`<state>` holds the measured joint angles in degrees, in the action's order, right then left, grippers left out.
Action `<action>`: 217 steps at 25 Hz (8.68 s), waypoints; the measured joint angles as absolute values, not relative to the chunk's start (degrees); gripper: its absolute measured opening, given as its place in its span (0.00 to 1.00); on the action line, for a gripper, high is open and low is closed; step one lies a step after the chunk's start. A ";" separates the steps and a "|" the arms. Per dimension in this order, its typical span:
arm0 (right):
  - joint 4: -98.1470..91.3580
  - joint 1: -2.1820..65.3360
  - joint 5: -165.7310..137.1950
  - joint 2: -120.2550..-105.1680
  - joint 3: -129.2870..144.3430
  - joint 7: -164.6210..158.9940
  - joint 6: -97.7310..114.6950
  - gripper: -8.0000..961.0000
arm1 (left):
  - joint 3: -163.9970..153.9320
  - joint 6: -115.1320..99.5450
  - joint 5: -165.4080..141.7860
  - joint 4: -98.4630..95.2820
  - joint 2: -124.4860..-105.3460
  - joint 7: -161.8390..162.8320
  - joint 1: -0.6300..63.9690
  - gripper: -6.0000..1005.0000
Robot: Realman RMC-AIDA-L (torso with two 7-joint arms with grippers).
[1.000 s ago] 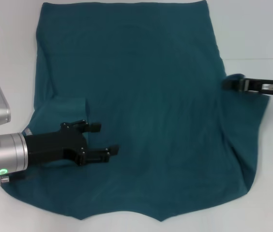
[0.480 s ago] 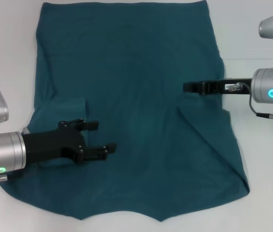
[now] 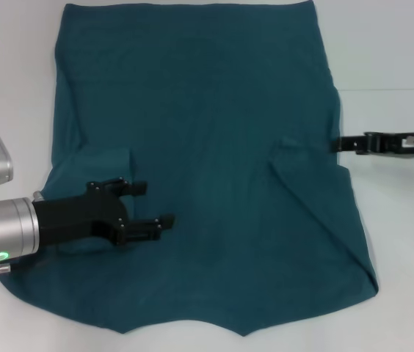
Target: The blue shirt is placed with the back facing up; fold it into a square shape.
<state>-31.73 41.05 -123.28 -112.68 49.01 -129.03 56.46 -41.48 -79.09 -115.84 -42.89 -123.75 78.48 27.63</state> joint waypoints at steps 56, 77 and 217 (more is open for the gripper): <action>-31.11 32.71 -123.07 -113.38 44.73 -132.98 70.87 0.77 | -41.51 -78.22 -115.85 -42.80 -123.75 78.04 27.69 0.87; -31.12 32.27 -123.04 -114.23 43.00 -132.82 72.13 0.77 | -41.71 -78.23 -115.83 -42.80 -123.75 77.96 27.95 0.87; -27.28 35.42 -107.14 -119.61 42.98 -99.28 71.72 0.92 | -19.32 -80.44 -126.21 -49.89 -123.93 98.51 14.93 0.52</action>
<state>-27.28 35.42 -107.14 -119.61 42.98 -99.28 71.72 -19.32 -80.44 -126.21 -49.89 -123.93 98.51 14.93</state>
